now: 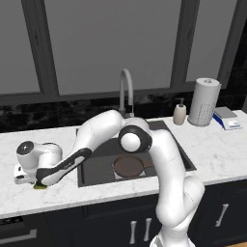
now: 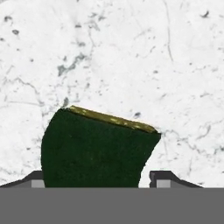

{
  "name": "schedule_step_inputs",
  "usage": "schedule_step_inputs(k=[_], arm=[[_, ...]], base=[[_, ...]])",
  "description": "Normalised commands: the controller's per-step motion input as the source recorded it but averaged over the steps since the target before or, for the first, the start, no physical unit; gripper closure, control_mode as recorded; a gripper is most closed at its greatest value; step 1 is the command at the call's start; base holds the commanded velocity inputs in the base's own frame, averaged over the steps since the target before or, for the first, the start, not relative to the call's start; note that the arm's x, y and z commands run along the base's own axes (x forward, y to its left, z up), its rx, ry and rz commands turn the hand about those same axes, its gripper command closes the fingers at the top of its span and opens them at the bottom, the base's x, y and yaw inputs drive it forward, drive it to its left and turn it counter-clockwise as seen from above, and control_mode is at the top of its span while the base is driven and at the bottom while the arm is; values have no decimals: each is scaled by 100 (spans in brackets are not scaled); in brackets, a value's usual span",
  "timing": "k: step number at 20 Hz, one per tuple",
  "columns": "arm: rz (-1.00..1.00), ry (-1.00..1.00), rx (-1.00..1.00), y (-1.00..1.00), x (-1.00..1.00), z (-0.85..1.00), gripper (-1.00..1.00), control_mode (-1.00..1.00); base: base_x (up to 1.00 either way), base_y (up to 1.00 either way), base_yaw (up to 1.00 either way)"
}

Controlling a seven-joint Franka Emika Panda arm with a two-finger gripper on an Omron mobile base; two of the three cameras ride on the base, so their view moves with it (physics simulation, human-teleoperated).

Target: Pick the pan and sponge and place them into the sink. Then turn on the water.

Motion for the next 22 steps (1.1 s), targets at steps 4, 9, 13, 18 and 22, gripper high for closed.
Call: schedule_step_inputs(k=[4,9,13,18,22], arm=[[2,0,8,-9,-5,-65,-100,-100],[0,0,4,-3,-11,-67,100,-100],[0,-4,6,-8,-23,-39,100,-100],[-7,-7,8,-2,-25,-2,100,-100],[-21,-21,14,-36,-21,55,100,-100]], base=[[0,0,0],[0,0,0],[0,0,0],[0,0,0],[0,0,0]])
